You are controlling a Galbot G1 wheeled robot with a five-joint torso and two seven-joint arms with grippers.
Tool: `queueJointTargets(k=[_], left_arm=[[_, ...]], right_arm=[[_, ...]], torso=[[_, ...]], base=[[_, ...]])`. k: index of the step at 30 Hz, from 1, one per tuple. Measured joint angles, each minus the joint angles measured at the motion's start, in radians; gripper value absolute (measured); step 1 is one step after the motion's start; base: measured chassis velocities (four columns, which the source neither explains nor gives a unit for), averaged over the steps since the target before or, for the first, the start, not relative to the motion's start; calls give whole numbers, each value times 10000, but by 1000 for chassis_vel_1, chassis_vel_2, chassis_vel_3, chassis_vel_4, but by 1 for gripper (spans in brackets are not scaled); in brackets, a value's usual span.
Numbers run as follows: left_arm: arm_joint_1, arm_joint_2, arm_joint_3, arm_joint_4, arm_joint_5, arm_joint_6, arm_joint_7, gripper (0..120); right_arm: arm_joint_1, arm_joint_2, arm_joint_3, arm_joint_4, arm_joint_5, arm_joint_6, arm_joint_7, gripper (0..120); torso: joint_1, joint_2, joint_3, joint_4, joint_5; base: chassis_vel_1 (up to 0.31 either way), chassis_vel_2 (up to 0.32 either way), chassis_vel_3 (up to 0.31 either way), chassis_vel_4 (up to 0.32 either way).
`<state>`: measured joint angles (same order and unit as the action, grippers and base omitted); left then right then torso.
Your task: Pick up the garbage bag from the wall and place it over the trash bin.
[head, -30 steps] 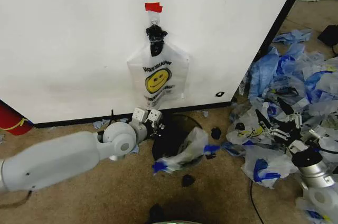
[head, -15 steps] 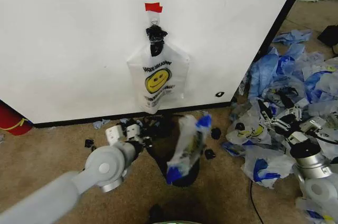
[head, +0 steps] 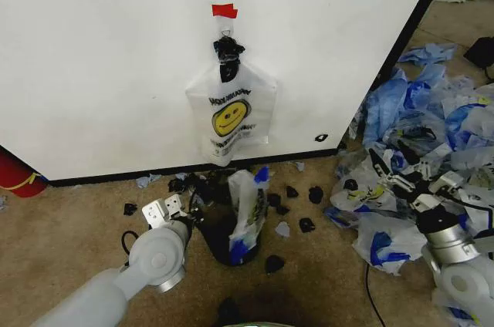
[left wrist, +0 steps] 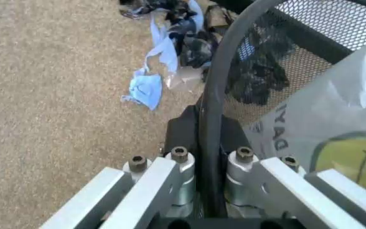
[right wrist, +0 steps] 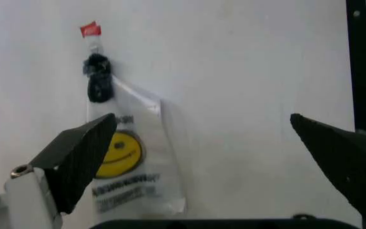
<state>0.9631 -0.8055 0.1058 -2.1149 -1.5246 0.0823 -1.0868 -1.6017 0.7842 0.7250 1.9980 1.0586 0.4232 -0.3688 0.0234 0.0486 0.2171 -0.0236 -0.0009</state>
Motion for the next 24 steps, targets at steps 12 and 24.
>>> queueJointTargets(k=[12,24], left_arm=[[618,-149,-56,-361,382,-293,129,3],[494,-13,-492,-725,250,-501,253,3]], right_arm=[[-487,-369,-316,261,41,-421,861,100],[-641,-301,-365,2,-387,-273,395,100]], torso=[[1,0,2,0,-3],[1,0,2,-1,-1]], base=[[0,0,0,0],[0,0,0,0]])
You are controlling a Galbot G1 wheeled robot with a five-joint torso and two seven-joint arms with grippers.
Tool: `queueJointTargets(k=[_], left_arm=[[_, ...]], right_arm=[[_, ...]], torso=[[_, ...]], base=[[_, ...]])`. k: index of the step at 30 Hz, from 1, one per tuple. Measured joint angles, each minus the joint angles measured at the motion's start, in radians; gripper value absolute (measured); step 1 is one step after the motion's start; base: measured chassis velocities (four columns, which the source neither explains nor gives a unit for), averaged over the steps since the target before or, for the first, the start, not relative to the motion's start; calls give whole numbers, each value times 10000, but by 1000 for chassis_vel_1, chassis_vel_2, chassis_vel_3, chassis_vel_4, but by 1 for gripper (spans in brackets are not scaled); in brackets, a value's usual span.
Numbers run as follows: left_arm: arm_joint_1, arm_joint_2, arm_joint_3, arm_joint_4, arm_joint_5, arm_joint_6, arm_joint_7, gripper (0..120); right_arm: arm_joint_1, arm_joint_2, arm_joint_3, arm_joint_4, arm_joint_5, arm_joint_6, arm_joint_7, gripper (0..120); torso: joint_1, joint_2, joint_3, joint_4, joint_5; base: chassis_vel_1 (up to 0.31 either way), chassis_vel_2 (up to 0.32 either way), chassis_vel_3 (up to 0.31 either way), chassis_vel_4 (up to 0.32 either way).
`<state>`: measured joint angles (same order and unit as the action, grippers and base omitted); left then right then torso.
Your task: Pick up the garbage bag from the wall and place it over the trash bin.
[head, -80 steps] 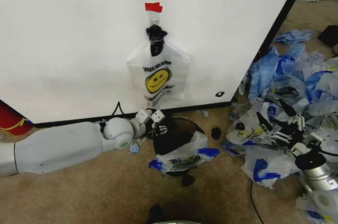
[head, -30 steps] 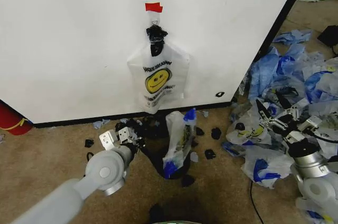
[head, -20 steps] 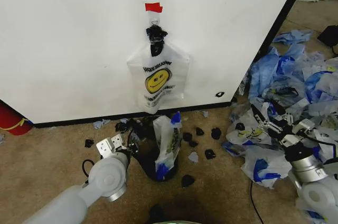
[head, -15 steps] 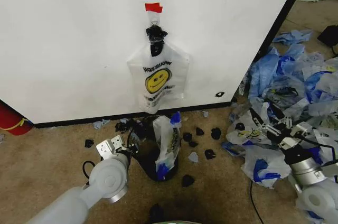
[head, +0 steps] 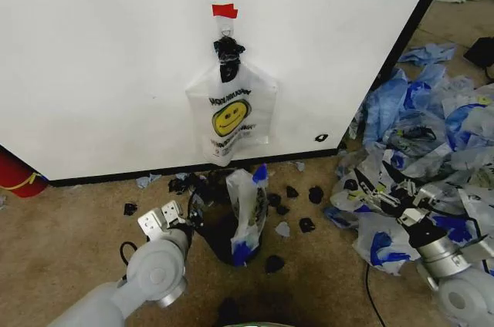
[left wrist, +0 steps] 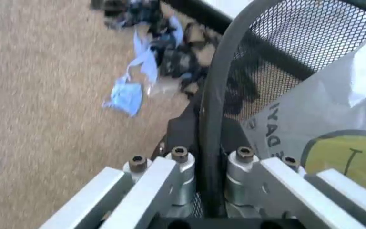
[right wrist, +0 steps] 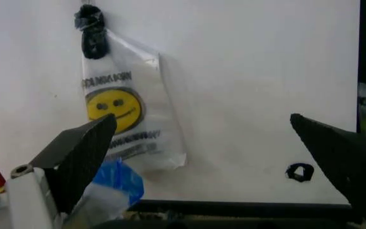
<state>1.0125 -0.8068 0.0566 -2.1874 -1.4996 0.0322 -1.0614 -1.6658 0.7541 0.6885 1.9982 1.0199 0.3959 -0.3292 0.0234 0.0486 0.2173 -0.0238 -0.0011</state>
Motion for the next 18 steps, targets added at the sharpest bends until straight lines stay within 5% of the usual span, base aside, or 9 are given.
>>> queueJointTargets(k=[18], left_arm=[[1275,-152,-562,-64,1058,-123,-720,3]], right_arm=[[29,14,1,-49,-104,34,-303,100]], torso=[[0,0,0,-1,0]], base=[[0,0,0,0]])
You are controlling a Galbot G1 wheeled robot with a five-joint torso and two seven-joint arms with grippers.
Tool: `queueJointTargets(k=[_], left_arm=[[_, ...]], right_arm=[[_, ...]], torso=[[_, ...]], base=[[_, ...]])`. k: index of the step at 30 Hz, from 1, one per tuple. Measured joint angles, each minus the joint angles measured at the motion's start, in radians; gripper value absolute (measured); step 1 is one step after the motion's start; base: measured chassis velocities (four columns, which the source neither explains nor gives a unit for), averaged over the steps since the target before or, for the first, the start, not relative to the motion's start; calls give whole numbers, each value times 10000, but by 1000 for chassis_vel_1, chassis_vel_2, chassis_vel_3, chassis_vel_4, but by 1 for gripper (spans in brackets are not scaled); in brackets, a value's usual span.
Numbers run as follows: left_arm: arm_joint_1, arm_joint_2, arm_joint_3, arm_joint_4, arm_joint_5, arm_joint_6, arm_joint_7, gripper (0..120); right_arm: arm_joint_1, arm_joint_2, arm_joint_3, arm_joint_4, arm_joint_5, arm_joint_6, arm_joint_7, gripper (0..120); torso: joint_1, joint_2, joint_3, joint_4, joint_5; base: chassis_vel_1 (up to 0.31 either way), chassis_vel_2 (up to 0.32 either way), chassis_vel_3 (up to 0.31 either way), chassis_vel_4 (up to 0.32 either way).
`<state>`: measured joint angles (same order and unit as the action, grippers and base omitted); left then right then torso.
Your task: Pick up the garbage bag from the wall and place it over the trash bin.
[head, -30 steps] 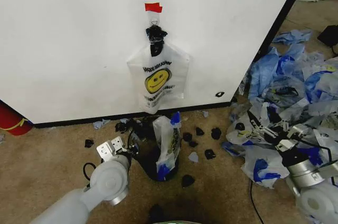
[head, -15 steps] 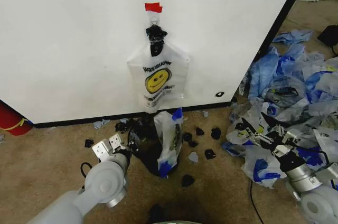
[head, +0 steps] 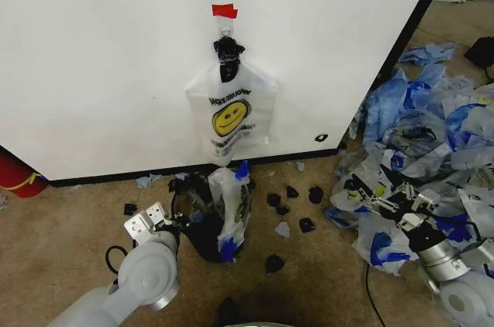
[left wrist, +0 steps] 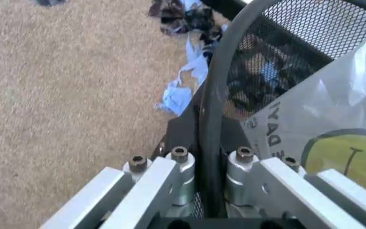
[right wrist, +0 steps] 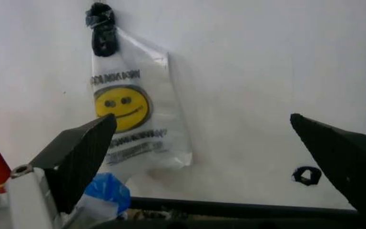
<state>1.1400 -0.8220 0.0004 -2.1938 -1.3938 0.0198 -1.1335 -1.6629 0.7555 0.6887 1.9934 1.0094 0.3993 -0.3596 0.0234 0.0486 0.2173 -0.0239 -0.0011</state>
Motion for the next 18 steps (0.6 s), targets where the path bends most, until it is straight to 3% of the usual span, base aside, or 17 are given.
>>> queueJointTargets(k=[4,11,13,18], left_arm=[[358,-36,-71,-62,212,129,-22,3],[1018,-162,-382,-711,399,436,102,31],[1080,-161,-439,-804,464,447,140,34],[1258,217,-1243,-1408,829,602,197,56]], right_arm=[[1,-33,3,0,-9,-6,-61,100],[-44,27,-18,-2,-157,-8,-249,100],[-64,36,-18,1,-157,-8,-282,100],[-219,41,-195,229,540,-143,-481,100]], torso=[[0,0,0,4,0],[0,0,-1,3,0],[0,0,-1,2,0],[-1,0,-1,2,3]], base=[[0,0,0,0],[0,0,0,0],[0,0,0,0],[0,0,0,0]])
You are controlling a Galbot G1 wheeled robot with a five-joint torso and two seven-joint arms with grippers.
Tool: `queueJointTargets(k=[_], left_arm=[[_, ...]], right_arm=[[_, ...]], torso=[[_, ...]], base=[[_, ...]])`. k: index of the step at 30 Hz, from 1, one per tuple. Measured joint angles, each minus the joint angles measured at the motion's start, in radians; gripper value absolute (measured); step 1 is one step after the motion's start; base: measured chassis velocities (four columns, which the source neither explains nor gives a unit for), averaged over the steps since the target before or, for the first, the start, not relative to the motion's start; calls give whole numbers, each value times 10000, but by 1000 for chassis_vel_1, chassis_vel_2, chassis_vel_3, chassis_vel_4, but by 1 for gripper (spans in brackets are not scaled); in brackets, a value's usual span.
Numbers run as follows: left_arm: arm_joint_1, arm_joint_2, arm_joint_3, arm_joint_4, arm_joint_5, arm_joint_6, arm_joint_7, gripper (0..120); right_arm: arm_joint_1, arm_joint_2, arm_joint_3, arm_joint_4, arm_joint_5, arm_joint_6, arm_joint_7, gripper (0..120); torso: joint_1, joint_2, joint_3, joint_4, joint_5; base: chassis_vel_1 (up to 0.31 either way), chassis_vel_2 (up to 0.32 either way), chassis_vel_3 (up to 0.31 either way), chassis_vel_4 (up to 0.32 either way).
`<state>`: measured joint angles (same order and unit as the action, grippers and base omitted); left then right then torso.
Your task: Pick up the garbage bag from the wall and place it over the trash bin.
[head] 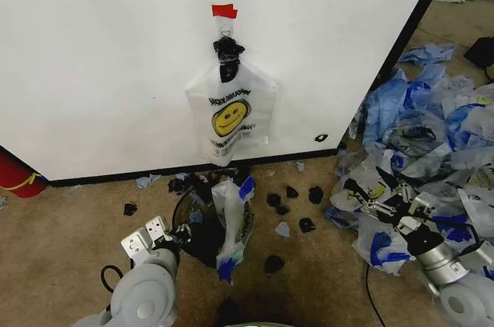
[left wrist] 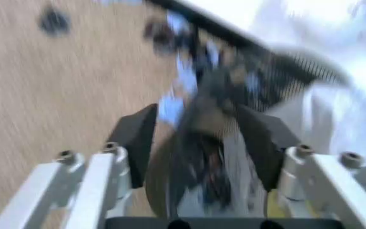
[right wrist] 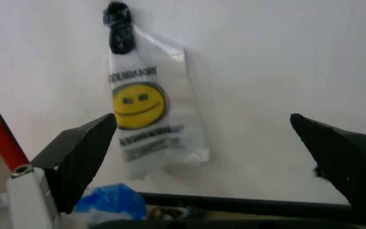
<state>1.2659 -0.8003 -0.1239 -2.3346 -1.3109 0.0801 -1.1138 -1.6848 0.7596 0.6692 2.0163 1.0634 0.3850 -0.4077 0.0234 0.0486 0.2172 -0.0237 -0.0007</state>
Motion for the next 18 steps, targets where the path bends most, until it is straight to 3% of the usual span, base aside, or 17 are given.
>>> queueJointTargets(k=[3,6,8,9,12,13,16,18], left_arm=[[-140,384,-449,-7,253,157,266,65],[-631,1008,-673,648,1094,-2,1167,78],[-800,1143,-678,853,1349,-115,1484,81],[-1069,1293,-613,1086,1557,-238,1897,86],[-1645,1602,-301,1492,1503,-430,2986,97],[-1708,1656,-179,1602,1577,-472,3217,98],[-1659,1693,-67,1884,2145,-605,3659,100],[-1415,1697,-73,2247,2828,-868,3934,100]], right_arm=[[-3,-202,-290,244,940,-356,175,100],[466,-677,-1193,584,1807,-778,985,100],[651,-803,-1495,720,1962,-871,1270,100],[858,-919,-1825,895,2081,-1021,1663,100],[1569,-1144,-3007,1438,2315,-1470,3100,100],[1783,-1211,-3383,1581,2319,-1692,3596,100],[2216,-1388,-4185,1728,2288,-2040,4339,100],[2879,-1641,-5123,1681,2256,-2337,4836,100]], torso=[[0,0,0,0,-2],[1,0,1,-1,-1],[1,0,1,1,-2],[1,0,1,11,-5],[1,0,1,-5,-9],[1,0,2,4,7],[1,0,1,-8,-10],[2,0,2,5,-2]], base=[[0,0,0,0],[0,0,0,0],[0,0,0,0],[0,0,0,0],[0,0,0,0],[0,0,0,0],[0,0,0,0],[0,0,0,0]])
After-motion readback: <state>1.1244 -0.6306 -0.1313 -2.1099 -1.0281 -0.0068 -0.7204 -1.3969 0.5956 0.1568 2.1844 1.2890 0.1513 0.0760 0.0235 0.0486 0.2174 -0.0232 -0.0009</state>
